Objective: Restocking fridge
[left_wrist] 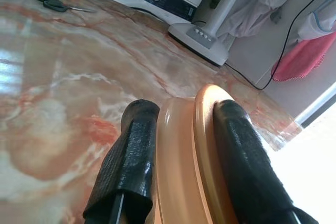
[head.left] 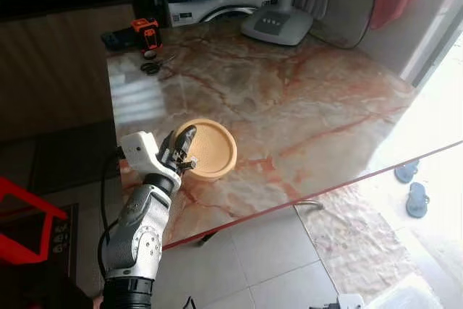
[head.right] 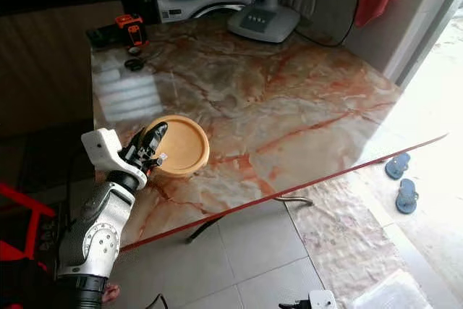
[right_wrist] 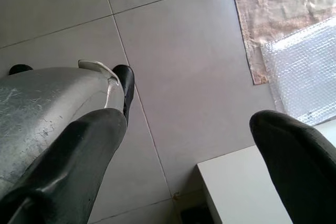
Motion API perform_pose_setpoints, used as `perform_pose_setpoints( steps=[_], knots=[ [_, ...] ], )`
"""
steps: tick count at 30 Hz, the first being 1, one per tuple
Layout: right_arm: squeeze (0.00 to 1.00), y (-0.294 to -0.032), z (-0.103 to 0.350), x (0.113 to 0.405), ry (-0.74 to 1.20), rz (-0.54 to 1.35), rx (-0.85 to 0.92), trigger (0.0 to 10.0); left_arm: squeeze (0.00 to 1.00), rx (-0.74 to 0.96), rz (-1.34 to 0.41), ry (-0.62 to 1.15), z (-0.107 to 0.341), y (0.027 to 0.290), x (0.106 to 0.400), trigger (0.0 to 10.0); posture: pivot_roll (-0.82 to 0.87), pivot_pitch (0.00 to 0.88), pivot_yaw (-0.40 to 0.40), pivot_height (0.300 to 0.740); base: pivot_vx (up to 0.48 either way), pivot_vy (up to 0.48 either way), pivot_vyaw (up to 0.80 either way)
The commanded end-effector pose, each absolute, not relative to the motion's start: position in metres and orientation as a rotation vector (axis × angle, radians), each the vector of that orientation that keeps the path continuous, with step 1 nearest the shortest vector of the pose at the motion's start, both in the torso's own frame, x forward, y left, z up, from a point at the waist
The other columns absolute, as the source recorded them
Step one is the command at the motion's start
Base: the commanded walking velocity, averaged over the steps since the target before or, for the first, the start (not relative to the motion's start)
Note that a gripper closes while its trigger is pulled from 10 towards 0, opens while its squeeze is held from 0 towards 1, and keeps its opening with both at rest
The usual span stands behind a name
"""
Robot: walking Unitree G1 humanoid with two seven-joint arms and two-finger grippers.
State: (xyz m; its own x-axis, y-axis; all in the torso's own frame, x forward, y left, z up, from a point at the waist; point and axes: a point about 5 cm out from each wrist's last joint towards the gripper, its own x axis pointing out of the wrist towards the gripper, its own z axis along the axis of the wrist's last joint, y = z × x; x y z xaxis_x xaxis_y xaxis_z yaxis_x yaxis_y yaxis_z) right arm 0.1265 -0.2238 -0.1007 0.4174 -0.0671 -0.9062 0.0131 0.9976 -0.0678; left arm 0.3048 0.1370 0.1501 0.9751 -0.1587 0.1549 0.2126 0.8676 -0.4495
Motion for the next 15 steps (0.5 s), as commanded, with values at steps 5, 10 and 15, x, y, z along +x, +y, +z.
perform_pose_setpoints(
  steps=[5, 10, 15],
  knots=[
    [0.00, -0.2248, -0.1019, 0.1217, 1.150, -0.061, -0.044, 10.0, 0.00, -0.464, -0.203, -0.149, 0.1574, 0.1374, 0.3039, 10.0, -0.11, 0.041, -0.004, 0.740, -0.283, 0.000, 0.00],
    [0.00, -0.2253, -0.1018, 0.1216, 1.151, -0.060, -0.045, 10.0, 0.00, -0.455, -0.194, -0.143, 0.1560, 0.1380, 0.3047, 10.0, -0.11, 0.040, -0.006, 0.740, -0.114, 0.000, 0.00],
    [0.00, -0.2251, -0.1017, 0.1222, 1.150, -0.059, -0.046, 10.0, 0.00, -0.444, -0.187, -0.132, 0.1533, 0.1409, 0.3058, 10.0, -0.11, 0.040, -0.006, 0.740, 0.000, 0.000, 0.00]
  ],
)
